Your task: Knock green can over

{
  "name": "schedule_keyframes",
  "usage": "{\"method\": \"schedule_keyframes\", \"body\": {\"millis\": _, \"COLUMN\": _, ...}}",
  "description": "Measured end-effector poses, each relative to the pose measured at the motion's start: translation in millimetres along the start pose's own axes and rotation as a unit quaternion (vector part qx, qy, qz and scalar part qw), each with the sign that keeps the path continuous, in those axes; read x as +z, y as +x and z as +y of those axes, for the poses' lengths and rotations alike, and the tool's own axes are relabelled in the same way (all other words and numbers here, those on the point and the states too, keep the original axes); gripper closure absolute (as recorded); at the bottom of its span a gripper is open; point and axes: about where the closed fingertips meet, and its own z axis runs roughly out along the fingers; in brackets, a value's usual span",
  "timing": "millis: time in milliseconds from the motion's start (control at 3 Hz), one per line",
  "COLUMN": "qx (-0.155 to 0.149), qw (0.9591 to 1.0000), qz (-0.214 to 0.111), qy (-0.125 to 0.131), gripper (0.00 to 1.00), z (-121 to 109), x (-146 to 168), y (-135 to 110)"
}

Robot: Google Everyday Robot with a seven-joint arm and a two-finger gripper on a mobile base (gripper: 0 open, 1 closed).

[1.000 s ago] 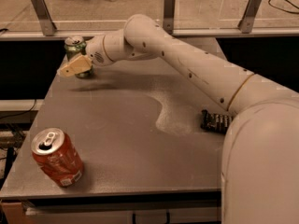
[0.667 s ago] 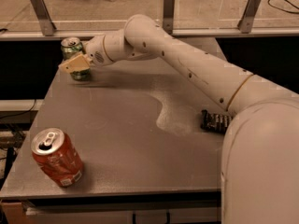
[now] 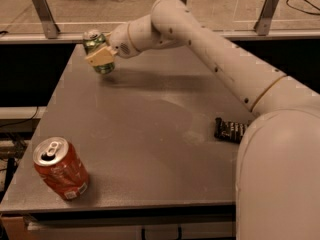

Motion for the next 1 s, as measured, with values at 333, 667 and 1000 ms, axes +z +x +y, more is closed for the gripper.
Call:
{"method": "schedule_keyframes", "body": {"millis": 333, "qx": -0.028, "qw": 0.9985, "qz": 0.042, "qy": -0.021, "gripper": 1.0, "z": -12.6, "x": -30.9, "y": 10.9}}
{"method": "schedule_keyframes", "body": {"millis": 667, "qx": -0.054, "qw": 0.9897, "qz": 0.113, "qy": -0.069, "gripper": 1.0, "z": 0.7, "x": -47.9, "y": 36.3}}
{"method": "schedule_keyframes", "body": {"millis": 1000, "qx": -0.079, "qw": 0.9695, "qz": 0.194, "qy": -0.127, "gripper": 1.0, "z": 25.0, "x": -65.2, "y": 64.0}}
